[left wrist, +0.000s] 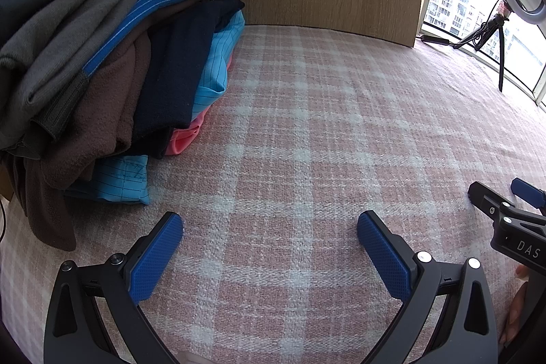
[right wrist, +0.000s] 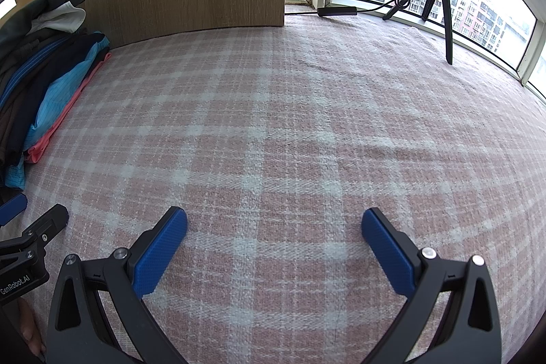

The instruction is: Fold clothes

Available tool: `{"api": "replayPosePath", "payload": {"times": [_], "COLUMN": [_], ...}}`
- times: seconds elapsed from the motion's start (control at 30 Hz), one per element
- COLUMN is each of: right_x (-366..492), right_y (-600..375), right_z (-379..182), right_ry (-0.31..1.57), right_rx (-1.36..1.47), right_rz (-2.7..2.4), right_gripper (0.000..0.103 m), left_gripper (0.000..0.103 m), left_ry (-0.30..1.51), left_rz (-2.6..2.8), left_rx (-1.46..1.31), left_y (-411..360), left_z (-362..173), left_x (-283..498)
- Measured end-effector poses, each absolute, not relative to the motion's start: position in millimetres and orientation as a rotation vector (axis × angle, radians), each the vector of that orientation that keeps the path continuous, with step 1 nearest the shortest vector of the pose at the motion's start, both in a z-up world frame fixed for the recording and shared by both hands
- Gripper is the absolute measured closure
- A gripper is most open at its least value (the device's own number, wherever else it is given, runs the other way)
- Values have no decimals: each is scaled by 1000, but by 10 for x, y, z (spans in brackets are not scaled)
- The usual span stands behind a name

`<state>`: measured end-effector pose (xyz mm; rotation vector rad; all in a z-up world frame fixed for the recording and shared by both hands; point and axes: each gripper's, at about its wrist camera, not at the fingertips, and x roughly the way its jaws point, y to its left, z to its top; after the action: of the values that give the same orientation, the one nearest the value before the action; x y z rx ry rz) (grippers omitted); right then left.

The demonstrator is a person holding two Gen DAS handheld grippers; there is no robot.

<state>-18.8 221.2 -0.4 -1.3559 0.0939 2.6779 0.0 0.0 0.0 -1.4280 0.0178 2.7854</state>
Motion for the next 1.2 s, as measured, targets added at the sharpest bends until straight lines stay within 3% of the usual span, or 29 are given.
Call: {"api": "replayPosePath", "payload": {"times": [1.2], "right_x": [14], "right_y": [2147], "right_z": [117], "right_ry": [99], "right_rx": [-1430], "right_rz": [2591], "right_gripper": [0], "left_gripper": [1], "left_ry": [65], "left_rz": [2711], "left_rx": [-1500], "left_y": [-44], "left_z": [91], "left_x": [64]}}
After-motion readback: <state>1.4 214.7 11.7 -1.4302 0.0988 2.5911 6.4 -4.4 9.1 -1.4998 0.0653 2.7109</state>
